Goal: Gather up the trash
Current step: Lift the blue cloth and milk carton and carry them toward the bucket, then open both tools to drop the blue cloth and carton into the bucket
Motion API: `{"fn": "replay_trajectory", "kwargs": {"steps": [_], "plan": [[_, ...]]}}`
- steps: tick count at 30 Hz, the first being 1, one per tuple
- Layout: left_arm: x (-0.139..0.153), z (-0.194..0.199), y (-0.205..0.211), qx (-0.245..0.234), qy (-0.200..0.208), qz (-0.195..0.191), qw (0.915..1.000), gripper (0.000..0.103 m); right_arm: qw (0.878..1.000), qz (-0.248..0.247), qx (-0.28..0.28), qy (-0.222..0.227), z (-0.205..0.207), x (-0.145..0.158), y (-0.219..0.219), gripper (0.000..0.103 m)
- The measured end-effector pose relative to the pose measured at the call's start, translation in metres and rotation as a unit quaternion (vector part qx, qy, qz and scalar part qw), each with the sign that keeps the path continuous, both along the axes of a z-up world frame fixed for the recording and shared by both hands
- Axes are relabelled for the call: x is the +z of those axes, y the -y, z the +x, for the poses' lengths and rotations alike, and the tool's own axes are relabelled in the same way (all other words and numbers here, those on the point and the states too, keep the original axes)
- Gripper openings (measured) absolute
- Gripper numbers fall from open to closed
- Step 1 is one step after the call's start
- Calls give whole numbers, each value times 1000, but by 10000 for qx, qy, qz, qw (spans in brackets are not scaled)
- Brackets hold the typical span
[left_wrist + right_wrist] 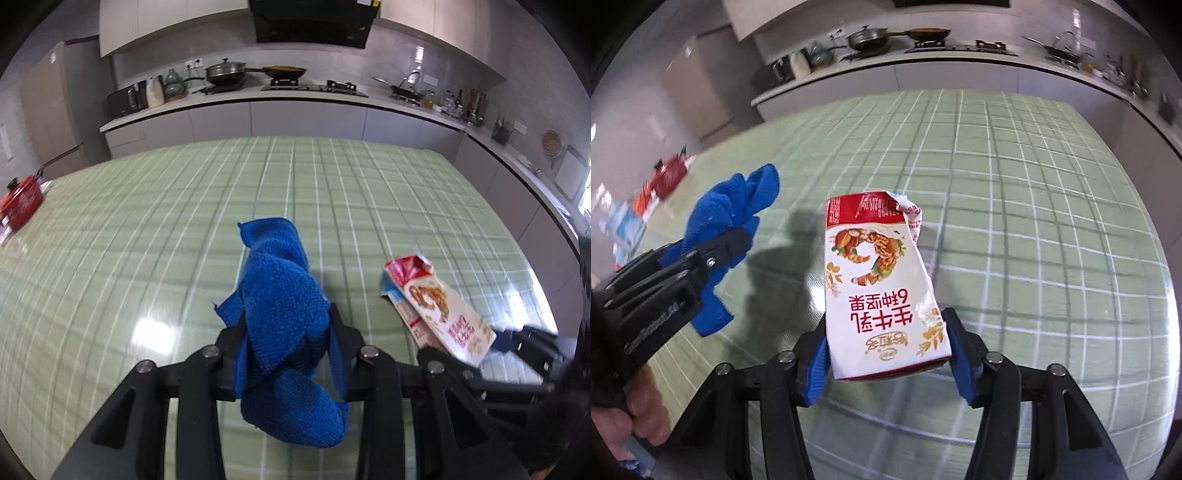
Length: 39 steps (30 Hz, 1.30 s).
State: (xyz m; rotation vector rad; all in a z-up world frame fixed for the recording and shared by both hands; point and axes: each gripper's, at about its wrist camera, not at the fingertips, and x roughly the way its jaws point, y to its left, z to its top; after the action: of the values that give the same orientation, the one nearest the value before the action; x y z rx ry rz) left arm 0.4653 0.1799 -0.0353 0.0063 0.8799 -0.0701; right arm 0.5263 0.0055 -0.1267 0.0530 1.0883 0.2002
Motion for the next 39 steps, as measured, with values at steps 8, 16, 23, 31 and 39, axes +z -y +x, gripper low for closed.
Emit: {"fn": "replay_trajectory", "kwargs": {"steps": [8, 16, 23, 31, 39], "plan": [[-6, -16, -4, 149, -53, -4, 9999, 37, 9997, 114, -64, 206, 5, -2, -4, 57], [8, -51, 5, -351, 261, -139, 9989, 37, 9963, 164, -655, 529, -50, 23, 10, 55], [32, -67, 39, -836, 397, -403, 9949, 37, 9918, 84, -1098, 653, -99, 57, 47, 55], [46, -94, 109, -1418, 483, -512, 9874, 37, 9825, 56, -1681, 798, -154, 80, 127, 55], [47, -133, 216, -1621, 455, -544, 9842, 37, 9788, 122, -1873, 820, -210, 81, 249, 55]]}}
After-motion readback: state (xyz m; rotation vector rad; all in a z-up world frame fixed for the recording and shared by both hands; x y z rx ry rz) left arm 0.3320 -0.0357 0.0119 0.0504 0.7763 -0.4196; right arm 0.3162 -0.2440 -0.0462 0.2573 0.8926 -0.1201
